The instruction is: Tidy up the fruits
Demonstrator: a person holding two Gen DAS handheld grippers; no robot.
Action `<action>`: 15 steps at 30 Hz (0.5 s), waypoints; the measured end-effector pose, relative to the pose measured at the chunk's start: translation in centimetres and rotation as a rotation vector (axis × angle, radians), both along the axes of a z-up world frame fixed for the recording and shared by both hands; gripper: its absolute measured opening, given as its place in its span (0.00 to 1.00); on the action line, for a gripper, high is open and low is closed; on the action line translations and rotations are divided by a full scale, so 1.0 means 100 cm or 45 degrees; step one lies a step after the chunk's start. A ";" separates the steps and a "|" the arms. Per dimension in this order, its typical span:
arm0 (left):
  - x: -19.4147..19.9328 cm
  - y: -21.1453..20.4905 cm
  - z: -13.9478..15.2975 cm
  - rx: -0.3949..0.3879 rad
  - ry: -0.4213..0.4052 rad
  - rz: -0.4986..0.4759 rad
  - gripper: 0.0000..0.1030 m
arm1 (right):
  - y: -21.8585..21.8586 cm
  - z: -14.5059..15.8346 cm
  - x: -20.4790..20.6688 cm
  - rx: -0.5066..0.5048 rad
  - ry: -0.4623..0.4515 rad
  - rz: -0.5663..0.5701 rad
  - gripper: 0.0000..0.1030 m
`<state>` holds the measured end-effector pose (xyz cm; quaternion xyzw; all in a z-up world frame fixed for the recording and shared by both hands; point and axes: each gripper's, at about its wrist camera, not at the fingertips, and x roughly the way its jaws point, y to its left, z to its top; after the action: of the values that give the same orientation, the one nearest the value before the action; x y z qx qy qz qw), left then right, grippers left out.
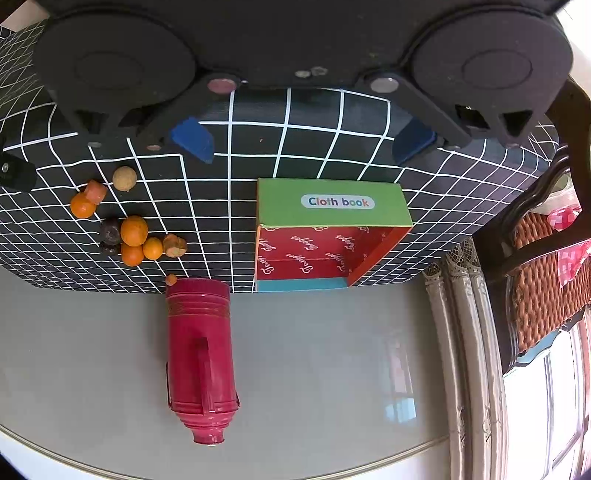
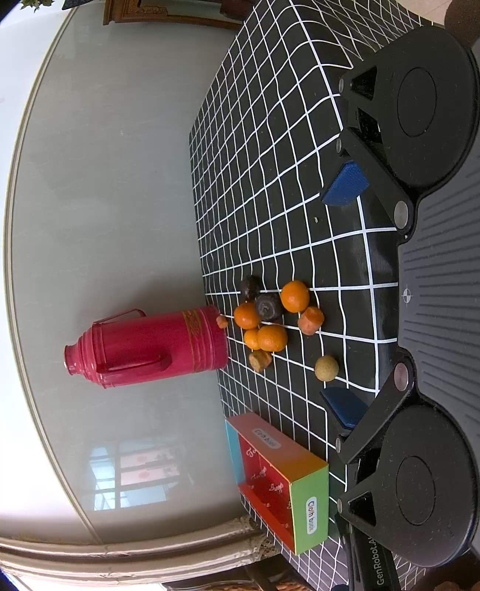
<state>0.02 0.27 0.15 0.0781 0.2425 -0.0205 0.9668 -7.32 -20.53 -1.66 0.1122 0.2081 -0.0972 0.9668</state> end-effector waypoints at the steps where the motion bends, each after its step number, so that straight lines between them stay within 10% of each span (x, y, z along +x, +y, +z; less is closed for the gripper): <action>1: 0.000 0.000 0.000 0.000 0.000 0.000 0.94 | 0.000 0.000 0.000 0.000 0.000 -0.001 1.00; 15: -0.001 -0.001 0.002 0.010 -0.009 -0.008 0.94 | 0.000 0.001 -0.001 0.004 -0.004 -0.003 1.00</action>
<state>-0.08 0.13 0.39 0.0827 0.2388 -0.0224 0.9673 -7.42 -20.52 -1.59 0.1141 0.2065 -0.0980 0.9668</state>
